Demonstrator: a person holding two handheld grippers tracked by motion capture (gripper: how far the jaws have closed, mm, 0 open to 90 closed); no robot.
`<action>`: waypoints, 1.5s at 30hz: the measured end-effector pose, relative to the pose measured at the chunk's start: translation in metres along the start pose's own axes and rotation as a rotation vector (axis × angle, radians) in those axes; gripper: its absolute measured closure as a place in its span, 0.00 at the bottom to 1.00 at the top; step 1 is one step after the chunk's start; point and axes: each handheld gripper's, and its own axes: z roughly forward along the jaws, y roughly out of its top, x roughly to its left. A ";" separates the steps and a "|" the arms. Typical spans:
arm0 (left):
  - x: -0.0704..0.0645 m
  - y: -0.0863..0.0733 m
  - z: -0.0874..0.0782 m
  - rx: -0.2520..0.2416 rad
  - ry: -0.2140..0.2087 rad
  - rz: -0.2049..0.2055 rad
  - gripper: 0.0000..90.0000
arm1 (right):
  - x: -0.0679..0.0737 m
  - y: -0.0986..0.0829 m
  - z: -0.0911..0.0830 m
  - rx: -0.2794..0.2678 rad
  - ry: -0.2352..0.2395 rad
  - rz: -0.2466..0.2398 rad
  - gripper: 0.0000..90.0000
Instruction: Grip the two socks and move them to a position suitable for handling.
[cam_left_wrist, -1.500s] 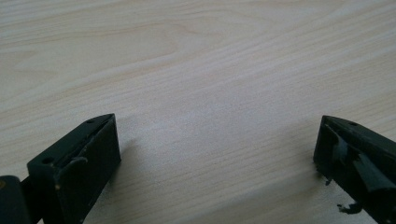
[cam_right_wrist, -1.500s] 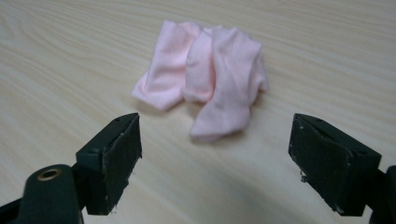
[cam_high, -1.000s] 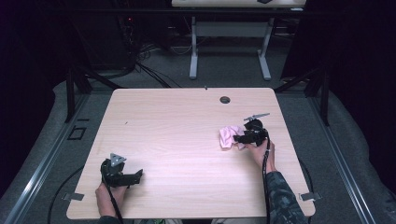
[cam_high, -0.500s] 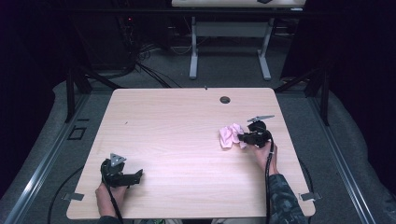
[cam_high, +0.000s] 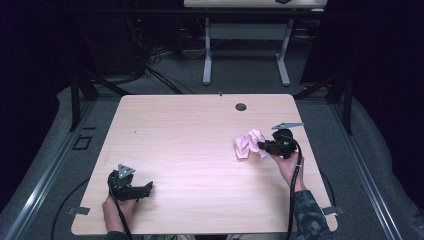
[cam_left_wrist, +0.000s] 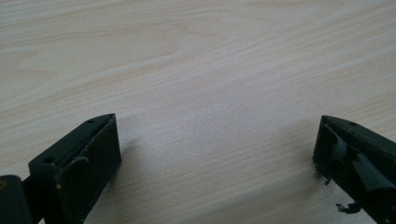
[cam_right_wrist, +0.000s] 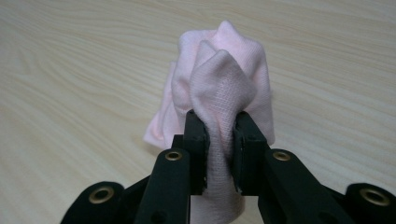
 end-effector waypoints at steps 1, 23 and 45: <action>0.000 0.000 0.000 0.000 0.000 0.000 0.01 | 0.006 -0.001 -0.009 -0.003 0.015 -0.013 0.87; 0.000 0.000 0.000 0.000 0.000 0.000 0.01 | 0.121 -0.056 -0.021 0.096 0.288 -0.126 0.86; 0.000 0.000 0.000 0.000 0.000 -0.001 0.01 | 0.110 -0.047 -0.012 0.081 0.170 -0.148 0.00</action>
